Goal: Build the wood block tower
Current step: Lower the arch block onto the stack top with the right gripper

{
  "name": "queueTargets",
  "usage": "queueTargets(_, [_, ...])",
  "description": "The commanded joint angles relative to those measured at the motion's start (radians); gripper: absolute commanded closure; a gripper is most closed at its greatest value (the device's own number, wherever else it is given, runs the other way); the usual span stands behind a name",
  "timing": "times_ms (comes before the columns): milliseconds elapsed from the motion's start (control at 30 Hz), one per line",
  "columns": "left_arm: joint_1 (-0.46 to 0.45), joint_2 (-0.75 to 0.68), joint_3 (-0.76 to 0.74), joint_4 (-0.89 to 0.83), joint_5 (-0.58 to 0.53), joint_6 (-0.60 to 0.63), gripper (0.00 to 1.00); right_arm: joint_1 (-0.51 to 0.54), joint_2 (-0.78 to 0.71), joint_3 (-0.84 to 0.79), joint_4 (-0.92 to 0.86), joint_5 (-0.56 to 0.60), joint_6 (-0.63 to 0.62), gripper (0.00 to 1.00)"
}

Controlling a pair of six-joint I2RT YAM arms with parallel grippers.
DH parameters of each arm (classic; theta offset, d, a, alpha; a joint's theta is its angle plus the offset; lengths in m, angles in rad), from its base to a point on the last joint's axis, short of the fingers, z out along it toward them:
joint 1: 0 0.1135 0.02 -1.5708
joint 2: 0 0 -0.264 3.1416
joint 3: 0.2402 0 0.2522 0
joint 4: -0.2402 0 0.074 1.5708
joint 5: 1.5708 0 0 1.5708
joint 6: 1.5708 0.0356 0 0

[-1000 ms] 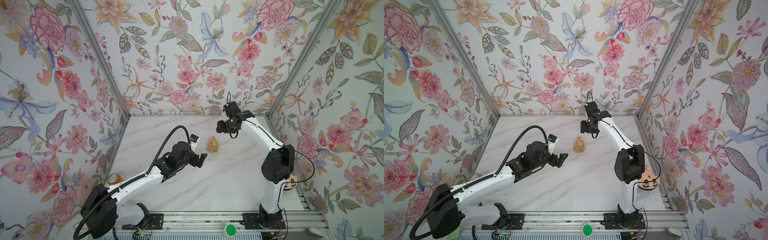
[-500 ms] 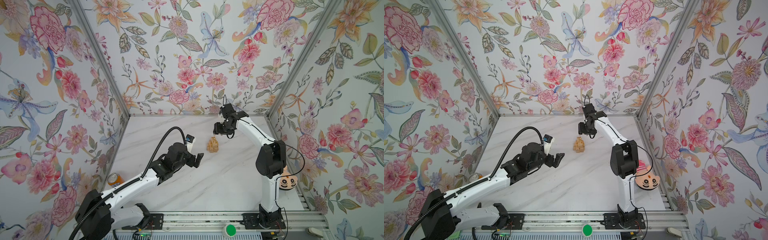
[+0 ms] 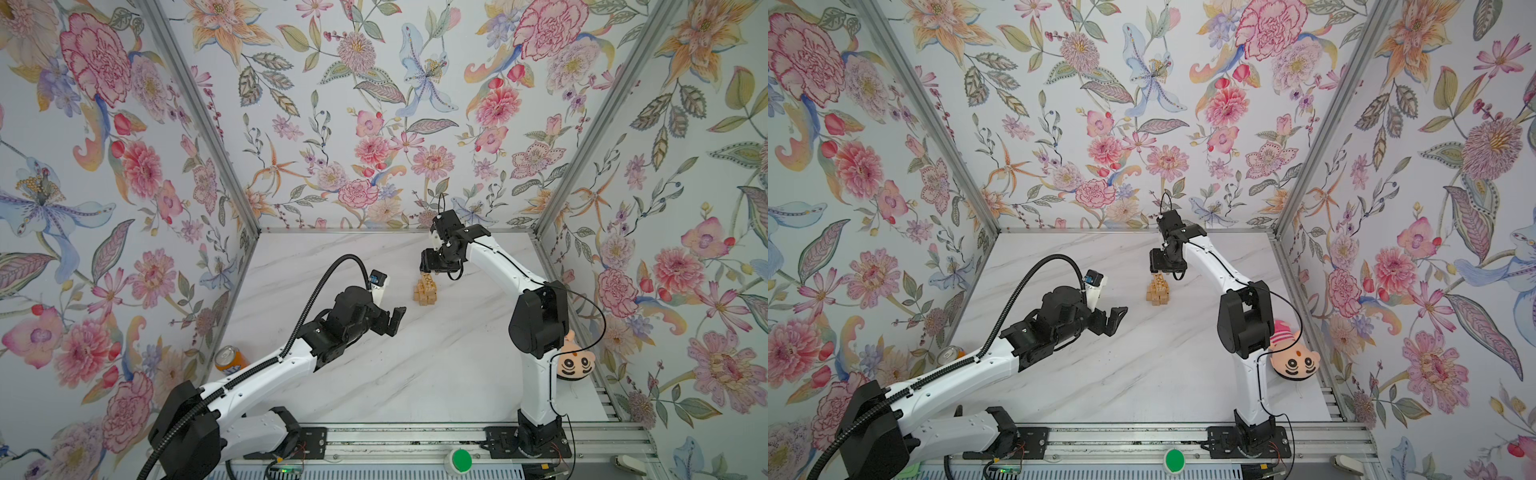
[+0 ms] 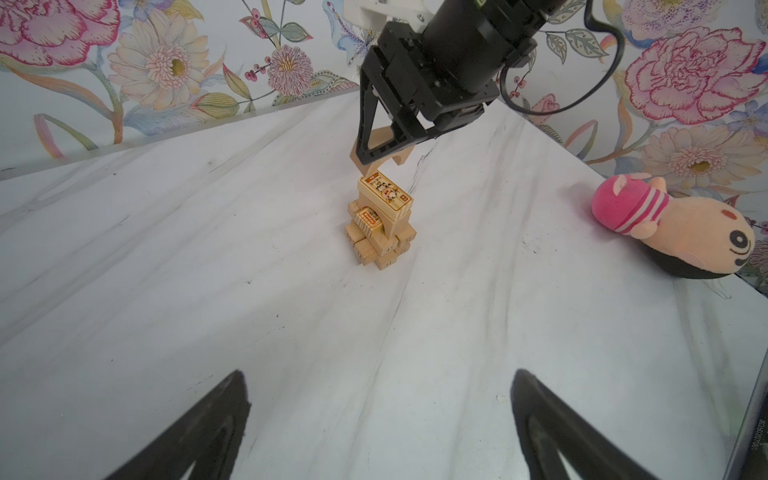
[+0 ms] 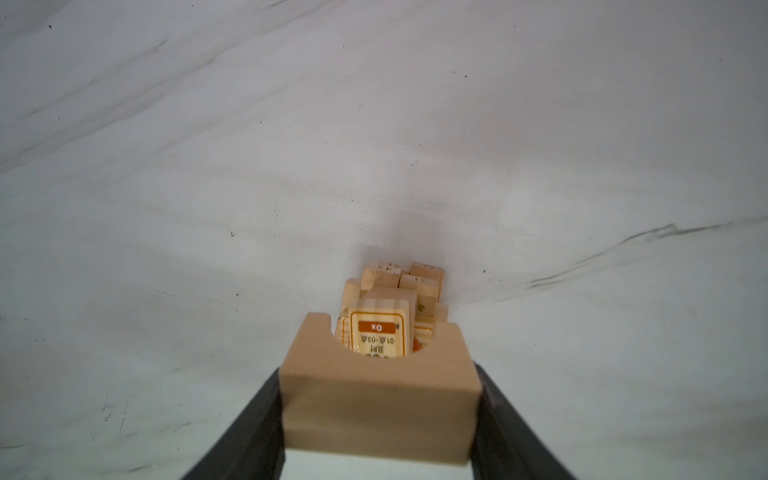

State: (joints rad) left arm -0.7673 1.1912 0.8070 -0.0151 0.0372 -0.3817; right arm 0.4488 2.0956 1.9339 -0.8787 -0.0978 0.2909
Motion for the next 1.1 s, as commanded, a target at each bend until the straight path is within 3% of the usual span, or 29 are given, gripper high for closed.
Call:
queueTargets(0, [0.014,-0.027,-0.012,-0.020,-0.023,-0.006,0.01,0.012,0.003,-0.026,-0.018,-0.002,-0.012,0.52])
queueTargets(1067, [0.016,-0.040,-0.037,-0.016,-0.026,-0.012,0.01,0.021,0.026,-0.050,-0.028,0.006,-0.015,0.51])
